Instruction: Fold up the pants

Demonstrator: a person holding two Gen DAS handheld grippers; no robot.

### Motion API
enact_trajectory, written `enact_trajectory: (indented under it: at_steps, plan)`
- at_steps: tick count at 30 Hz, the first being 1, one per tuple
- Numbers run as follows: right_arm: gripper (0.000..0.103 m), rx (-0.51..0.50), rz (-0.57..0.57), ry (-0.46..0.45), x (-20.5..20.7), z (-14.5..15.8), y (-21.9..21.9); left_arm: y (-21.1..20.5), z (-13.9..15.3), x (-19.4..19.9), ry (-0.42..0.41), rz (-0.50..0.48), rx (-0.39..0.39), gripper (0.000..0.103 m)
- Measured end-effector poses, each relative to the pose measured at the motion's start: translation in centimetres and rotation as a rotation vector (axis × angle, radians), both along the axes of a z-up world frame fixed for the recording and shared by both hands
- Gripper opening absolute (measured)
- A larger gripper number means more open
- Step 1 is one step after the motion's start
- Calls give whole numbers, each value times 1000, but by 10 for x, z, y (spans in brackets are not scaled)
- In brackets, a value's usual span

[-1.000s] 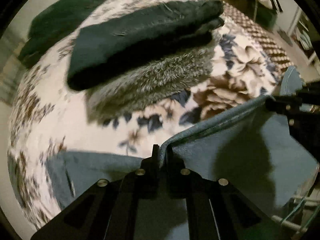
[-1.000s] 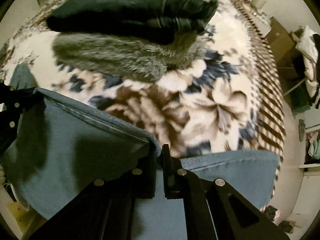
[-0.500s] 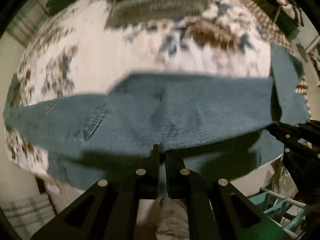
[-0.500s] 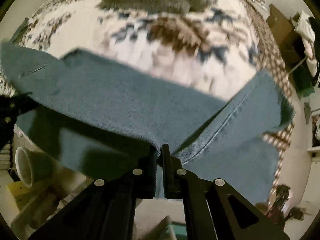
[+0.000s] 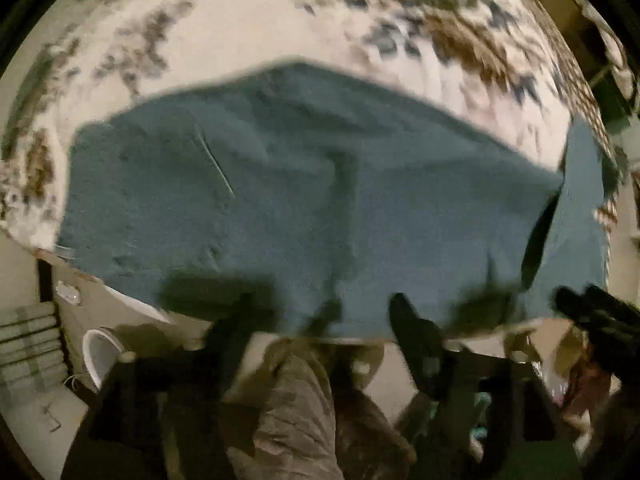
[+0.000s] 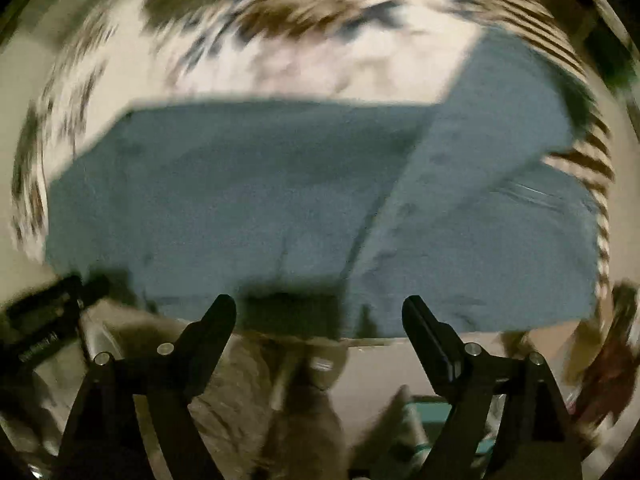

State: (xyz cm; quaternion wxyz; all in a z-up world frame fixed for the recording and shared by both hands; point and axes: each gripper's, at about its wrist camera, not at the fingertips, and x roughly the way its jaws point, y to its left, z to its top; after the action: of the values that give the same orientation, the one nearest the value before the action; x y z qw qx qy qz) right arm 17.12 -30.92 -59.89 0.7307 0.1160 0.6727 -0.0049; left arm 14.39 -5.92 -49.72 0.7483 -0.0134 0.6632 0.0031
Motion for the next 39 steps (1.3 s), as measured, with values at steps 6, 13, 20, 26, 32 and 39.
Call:
enact_trajectory:
  at_steps: [6,13,20,26,32,39]
  plan:
    - [87,-124,-233,-47,73,5,-80,-27,-2,59,-115,6,-6,79]
    - [87,-203,-325,-23,176,-44,-123,-70,-17,112,-142,-53,26,79]
    - [37,-262,-311,16,190,-66,-119,-89,-19,125,-142,-110,57,79]
    - [7,-183,-437,-137,124,-9,-135,-94,-15,119,-119,-141,50,79]
    - [6,-125,-706,-128,-3,11,-221,-99,-13,98,-80,-161,3,79]
    - [12,129,-1035,19,-96,-65,-285,-114,-32,76,4,-170,-41,79]
